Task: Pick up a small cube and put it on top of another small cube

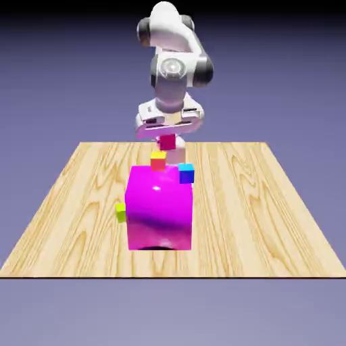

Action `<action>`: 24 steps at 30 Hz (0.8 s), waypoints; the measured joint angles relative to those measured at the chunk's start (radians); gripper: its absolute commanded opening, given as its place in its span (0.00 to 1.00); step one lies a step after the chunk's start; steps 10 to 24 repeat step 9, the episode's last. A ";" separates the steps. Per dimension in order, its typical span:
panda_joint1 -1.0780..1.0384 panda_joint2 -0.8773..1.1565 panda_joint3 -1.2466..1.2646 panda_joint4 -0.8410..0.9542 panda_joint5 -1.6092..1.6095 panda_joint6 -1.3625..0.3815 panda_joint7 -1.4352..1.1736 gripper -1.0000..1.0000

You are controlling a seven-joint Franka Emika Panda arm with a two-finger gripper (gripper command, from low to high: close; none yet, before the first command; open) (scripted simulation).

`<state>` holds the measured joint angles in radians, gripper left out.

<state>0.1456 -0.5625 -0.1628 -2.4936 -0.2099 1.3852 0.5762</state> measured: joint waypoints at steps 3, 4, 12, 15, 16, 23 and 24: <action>-0.007 -0.015 -0.010 -0.072 -0.012 0.058 0.004 0.00; -0.010 -0.022 -0.014 -0.109 -0.018 0.087 0.006 0.00; -0.018 -0.038 -0.025 -0.189 -0.033 0.151 0.011 1.00; -0.018 -0.038 -0.025 -0.189 -0.033 0.151 0.011 1.00; -0.018 -0.038 -0.025 -0.189 -0.033 0.151 0.011 1.00; -0.018 -0.038 -0.025 -0.189 -0.033 0.151 0.011 1.00; -0.018 -0.038 -0.025 -0.189 -0.033 0.151 0.011 1.00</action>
